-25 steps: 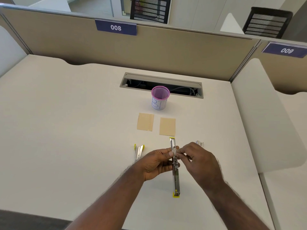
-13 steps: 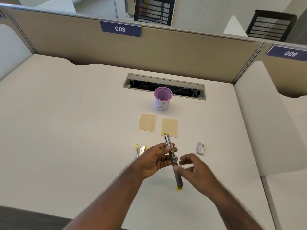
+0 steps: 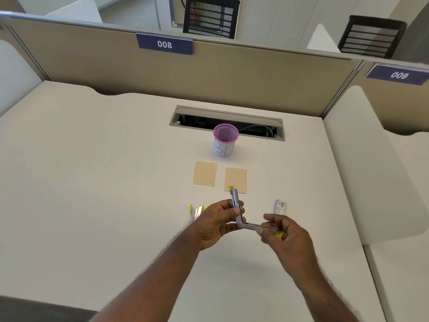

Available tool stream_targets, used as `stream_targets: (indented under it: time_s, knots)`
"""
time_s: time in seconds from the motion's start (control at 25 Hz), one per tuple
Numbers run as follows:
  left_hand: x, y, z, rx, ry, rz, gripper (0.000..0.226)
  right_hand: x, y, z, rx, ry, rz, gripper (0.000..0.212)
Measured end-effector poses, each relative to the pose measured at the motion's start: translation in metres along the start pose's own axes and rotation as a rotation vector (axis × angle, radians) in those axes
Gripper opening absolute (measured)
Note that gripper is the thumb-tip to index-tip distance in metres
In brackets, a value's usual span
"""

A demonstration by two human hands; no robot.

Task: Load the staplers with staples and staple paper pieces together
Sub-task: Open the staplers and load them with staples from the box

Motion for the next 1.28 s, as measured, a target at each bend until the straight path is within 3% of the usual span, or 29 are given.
stream_targets:
  time_s: [0.2,0.4,0.52,0.64,0.8,1.0,1.28]
  knots:
    - [-0.013,-0.006,0.001,0.049,0.243,0.080,0.035,-0.006,0.010,-0.001,-0.056,0.393,0.079,0.026]
    - [-0.016,-0.011,-0.002,0.052,0.300,0.103,0.043,-0.011,0.014,-0.001,-0.028,0.369,0.286,0.020]
    - [-0.016,-0.014,-0.006,0.064,0.317,0.140,0.043,-0.012,0.015,-0.004,0.007,0.326,0.383,0.038]
    - [-0.016,-0.017,-0.009,0.058,0.331,0.131,0.042,-0.013,0.016,-0.005,0.013,0.312,0.380,0.041]
    - [-0.022,-0.018,-0.013,-0.071,0.367,0.074,0.019,-0.015,0.016,-0.001,0.027,0.333,0.302,0.053]
    - [-0.029,-0.021,-0.008,-0.125,0.493,-0.005,0.028,-0.015,0.022,-0.005,-0.035,0.186,0.100,0.024]
    - [-0.018,-0.019,-0.008,-0.070,0.442,-0.096,0.023,-0.019,0.025,-0.002,-0.016,0.162,0.222,0.016]
Point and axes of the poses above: each hand's wrist, its own y-axis towards the middle knuckle, its own x-axis out of the back of the hand, z = x × y, the point moved 4 cm from there along y, towards the middle knuckle, and after that the axes turned 11 degrees about -y, right-handed, at the moved point
